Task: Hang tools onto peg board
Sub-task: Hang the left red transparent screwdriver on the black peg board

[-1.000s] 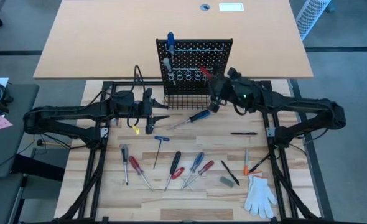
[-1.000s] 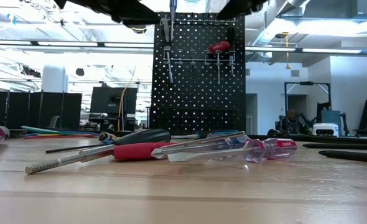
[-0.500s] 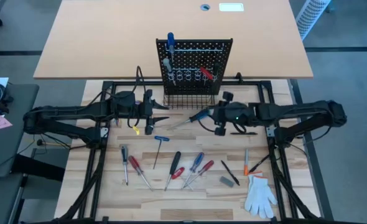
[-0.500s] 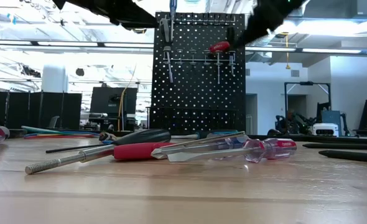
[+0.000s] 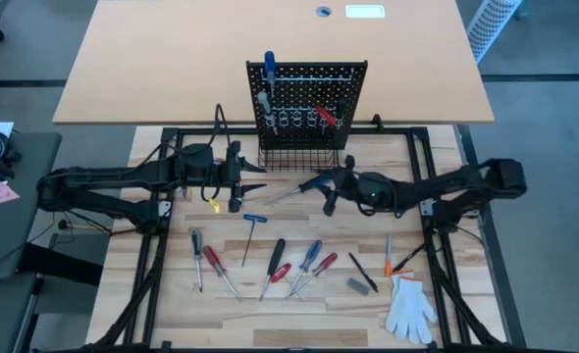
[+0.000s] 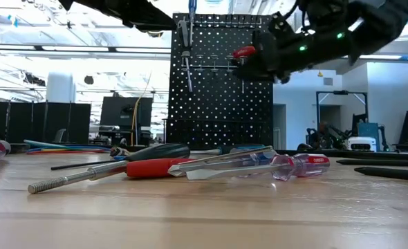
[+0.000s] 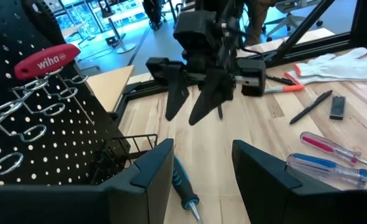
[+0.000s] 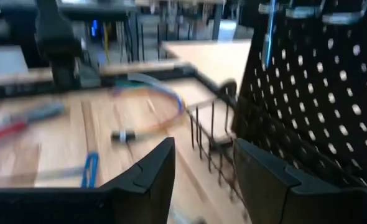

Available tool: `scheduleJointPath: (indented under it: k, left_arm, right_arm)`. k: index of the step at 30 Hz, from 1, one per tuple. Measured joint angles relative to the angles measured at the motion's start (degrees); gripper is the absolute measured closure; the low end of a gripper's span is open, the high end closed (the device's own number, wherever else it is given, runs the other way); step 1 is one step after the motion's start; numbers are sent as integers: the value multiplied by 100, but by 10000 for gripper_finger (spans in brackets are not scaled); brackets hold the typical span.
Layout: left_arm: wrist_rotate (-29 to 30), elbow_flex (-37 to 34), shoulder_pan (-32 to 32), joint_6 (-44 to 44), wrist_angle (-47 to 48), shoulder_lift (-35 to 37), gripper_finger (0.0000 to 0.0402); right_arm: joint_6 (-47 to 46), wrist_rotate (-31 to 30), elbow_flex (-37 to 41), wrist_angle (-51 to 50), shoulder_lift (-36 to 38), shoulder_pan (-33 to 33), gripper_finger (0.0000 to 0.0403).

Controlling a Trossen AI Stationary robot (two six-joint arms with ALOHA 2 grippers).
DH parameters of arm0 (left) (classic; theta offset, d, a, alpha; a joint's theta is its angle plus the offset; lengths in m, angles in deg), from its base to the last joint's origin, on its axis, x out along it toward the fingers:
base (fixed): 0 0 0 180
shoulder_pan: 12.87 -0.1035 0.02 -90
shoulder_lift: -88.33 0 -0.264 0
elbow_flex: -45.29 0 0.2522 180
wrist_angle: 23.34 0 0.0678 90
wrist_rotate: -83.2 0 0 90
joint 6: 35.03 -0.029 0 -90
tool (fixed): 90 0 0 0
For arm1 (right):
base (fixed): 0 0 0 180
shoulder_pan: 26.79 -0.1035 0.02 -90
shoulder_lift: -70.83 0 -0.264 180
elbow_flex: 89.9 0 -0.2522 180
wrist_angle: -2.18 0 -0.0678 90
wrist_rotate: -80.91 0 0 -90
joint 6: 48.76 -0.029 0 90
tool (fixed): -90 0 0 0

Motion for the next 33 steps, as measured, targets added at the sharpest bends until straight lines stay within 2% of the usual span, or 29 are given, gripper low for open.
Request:
scheduleJointPath:
  k: [5,11,15,22,25,31,33]
  left_arm:
    - [2,0,0,5,13,-2,243]
    - [2,0,0,16,124,-1,243]
    - [2,0,0,2,131,-2,243]
    - [2,0,0,239,291,-1,243]
    - [4,0,0,335,381,0,243]
    - [6,0,0,434,520,-1,244]
    - [7,-13,0,530,568,-2,244]
  right_arm:
    - [4,-106,-138,1209,-1017,38,237]
    - [79,-220,-527,1589,-1923,38,237]
    - [150,-223,-720,1594,-2108,35,237]
    - [367,-175,-769,1547,-1997,26,237]
    - [367,357,-776,1418,-1981,46,237]
    - [296,1959,-899,942,-1981,188,237]
    - [216,2190,-978,715,-1981,152,237]
